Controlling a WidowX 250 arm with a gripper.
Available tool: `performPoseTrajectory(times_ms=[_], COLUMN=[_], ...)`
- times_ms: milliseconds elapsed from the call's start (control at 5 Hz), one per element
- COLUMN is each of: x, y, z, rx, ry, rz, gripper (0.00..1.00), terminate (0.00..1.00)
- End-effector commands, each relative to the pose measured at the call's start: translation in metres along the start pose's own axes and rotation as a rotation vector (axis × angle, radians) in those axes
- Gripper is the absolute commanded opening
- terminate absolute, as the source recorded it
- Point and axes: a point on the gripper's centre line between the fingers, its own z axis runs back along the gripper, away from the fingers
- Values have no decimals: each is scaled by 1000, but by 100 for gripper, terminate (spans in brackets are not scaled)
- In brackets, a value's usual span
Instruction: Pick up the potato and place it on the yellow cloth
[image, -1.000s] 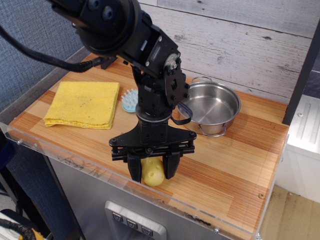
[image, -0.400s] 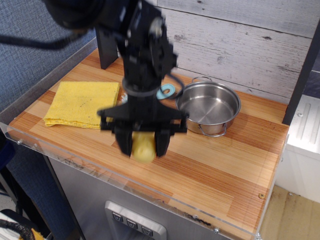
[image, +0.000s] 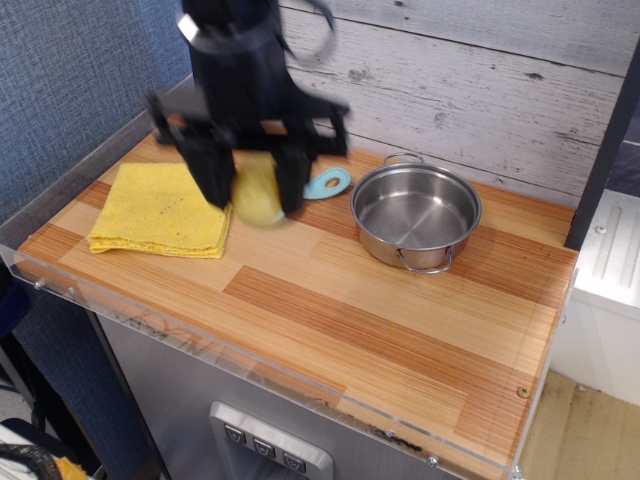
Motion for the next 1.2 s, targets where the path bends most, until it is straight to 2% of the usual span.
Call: performPoseTrajectory(times_ms=[0,200,600,1000], x=[41,69,113,128], y=[68,97,116,114], z=[42,31,-10,-56], rx=[8,38,77,118], ry=[-85,-114,-115,-75], rz=[-31,-8,21,30], gripper=[0,0,0,0], terminate=[0,0,0,0])
